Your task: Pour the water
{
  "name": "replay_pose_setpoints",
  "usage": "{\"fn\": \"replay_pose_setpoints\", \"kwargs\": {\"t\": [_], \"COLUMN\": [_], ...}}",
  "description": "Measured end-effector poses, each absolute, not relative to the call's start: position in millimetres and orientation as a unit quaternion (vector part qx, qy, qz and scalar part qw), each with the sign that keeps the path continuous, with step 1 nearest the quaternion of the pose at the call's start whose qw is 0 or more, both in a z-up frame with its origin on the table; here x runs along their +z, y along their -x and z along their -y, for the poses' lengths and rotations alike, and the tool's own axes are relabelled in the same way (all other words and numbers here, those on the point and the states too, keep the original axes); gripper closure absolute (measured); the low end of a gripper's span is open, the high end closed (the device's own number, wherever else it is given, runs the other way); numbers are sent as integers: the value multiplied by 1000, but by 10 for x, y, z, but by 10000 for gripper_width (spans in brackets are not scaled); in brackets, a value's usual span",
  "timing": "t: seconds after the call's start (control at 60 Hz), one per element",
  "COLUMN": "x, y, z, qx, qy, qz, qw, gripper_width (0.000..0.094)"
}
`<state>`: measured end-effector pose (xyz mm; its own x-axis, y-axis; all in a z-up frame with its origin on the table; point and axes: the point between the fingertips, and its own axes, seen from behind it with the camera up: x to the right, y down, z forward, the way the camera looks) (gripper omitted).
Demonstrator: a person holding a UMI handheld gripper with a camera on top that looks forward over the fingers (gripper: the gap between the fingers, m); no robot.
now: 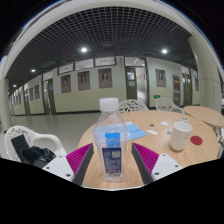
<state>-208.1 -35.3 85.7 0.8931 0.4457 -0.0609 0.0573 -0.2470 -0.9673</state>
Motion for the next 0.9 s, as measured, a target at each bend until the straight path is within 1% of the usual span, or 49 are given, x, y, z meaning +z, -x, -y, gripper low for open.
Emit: {"fn": "replay_pose_setpoints", "kwargs": {"t": [0.05,0.083,0.1,0.167,0.2,0.25,0.35,0.467,0.55,0.65,0.7,0.75,0.783,0.817,0.867,0.9], "x": [929,974,921,956,981,943,933,940,1058,1461,1586,1747,1718,1794,1778,1742], "y": [2106,2088,2129,2163,2157,2145,2129,2118,2125,2011,1853,1735,1644,1598,1543,1472], "z": [263,148,48,9,8,-28,-34,-80,-179,-376,-495,-626,-810,-805,-920,-1130], "qx": [152,139,133,114,113,117,138,148,197,268,313,367,410,447,498,534], "qy": [761,755,751,743,740,739,741,748,756,744,733,721,709,700,678,657], "qz": [165,168,169,175,164,159,155,153,114,38,-14,-82,-121,-168,-235,-269], "qw": [608,619,624,636,643,645,638,629,614,611,603,582,561,531,486,459], "gripper_width": [112,134,203,479,484,525,597,614,613,613,614,614,615,615,616,612]}}
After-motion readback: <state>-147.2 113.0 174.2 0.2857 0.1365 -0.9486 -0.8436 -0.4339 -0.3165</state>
